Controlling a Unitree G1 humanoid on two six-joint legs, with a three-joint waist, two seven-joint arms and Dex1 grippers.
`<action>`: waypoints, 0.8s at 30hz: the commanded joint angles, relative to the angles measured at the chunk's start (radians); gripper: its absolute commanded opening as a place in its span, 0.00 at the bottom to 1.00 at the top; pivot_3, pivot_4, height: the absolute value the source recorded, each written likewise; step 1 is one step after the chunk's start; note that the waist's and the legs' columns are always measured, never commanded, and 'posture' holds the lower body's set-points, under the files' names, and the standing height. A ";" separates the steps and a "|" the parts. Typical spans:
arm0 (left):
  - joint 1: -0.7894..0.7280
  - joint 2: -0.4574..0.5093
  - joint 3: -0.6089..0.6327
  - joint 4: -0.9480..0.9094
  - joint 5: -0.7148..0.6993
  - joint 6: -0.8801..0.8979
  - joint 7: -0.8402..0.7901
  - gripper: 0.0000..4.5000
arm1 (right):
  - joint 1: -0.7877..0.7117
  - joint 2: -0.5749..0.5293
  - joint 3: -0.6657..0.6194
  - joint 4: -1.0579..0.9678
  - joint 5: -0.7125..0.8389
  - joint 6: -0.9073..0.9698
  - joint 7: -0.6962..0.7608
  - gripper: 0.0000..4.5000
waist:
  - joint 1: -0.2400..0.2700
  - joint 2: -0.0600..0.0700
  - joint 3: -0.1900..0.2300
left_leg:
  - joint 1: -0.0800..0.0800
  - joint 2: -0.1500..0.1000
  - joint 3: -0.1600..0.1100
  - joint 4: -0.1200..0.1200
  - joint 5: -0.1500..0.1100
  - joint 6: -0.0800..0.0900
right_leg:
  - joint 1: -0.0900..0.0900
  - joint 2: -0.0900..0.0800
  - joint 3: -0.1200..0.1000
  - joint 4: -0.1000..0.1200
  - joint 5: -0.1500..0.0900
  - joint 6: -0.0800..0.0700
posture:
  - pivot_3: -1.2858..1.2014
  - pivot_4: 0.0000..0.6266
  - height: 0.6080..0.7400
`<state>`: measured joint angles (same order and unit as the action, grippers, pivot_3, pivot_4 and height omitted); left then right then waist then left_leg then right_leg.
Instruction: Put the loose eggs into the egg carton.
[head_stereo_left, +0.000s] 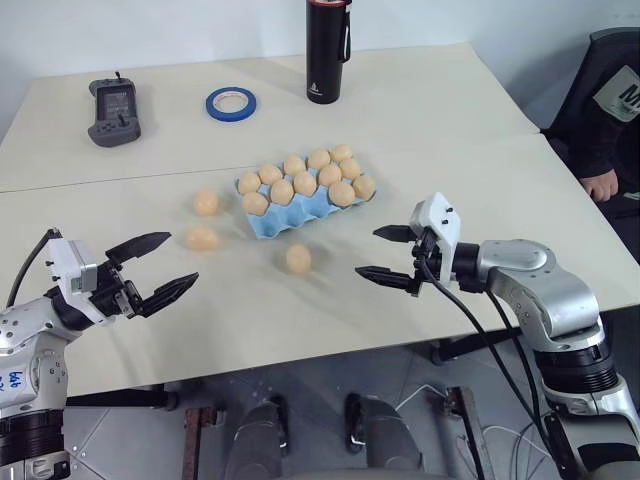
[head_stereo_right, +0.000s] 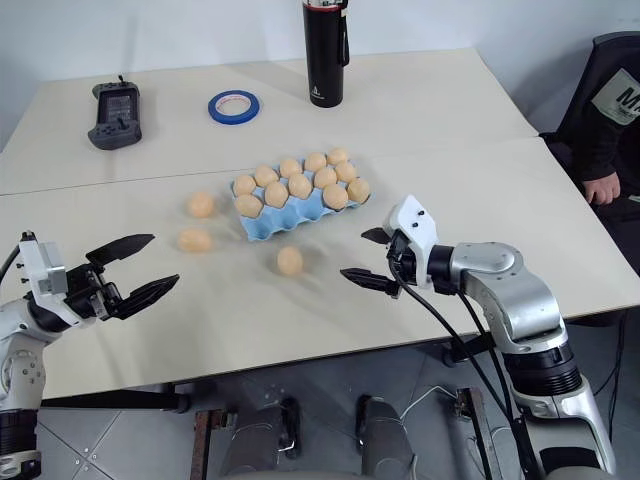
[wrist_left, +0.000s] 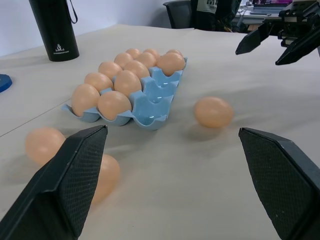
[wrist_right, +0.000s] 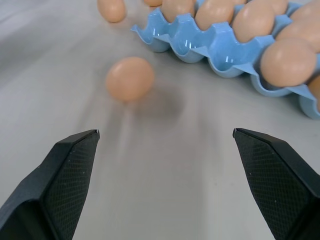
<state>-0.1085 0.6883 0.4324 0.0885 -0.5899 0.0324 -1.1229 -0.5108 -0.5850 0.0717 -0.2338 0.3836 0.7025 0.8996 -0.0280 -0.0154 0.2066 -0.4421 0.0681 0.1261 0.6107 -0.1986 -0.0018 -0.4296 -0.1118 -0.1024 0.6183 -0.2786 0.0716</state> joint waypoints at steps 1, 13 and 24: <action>0.010 0.004 0.033 -0.035 -0.026 -0.006 0.006 1.00 | -0.025 0.009 -0.009 -0.025 0.010 -0.007 -0.024 1.00 | 0.000 0.000 0.000 | 0.000 0.000 0.000 0.000 0.000 0.000 | 0.000 0.000 0.000 0.000 0.000 0.000 | 0.52 0.24 1.00; 0.023 0.007 0.038 -0.050 -0.033 -0.002 0.030 1.00 | 0.019 0.017 -0.023 -0.038 0.010 -0.035 -0.061 1.00 | -0.001 0.000 0.000 | 0.000 0.000 0.000 0.000 0.000 0.000 | 0.000 0.000 0.000 0.000 0.000 0.000 | 0.52 0.24 1.00; 0.018 0.008 0.035 -0.051 -0.036 0.001 0.038 1.00 | 0.033 0.009 -0.054 -0.028 0.026 -0.042 -0.070 1.00 | 0.000 0.000 0.000 | 0.000 0.000 0.000 0.001 0.000 0.000 | 0.000 0.001 0.000 0.000 0.000 0.000 | 0.52 0.24 1.00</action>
<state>-0.0922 0.6883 0.4337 0.0638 -0.6016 0.0336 -1.0890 -0.4859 -0.5664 0.0592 -0.2326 0.3874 0.6748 0.8367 -0.0279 -0.0154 0.2066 -0.4422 0.0685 0.1265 0.6112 -0.1988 -0.0016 -0.4294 -0.1109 -0.1025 0.6182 -0.2783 0.0719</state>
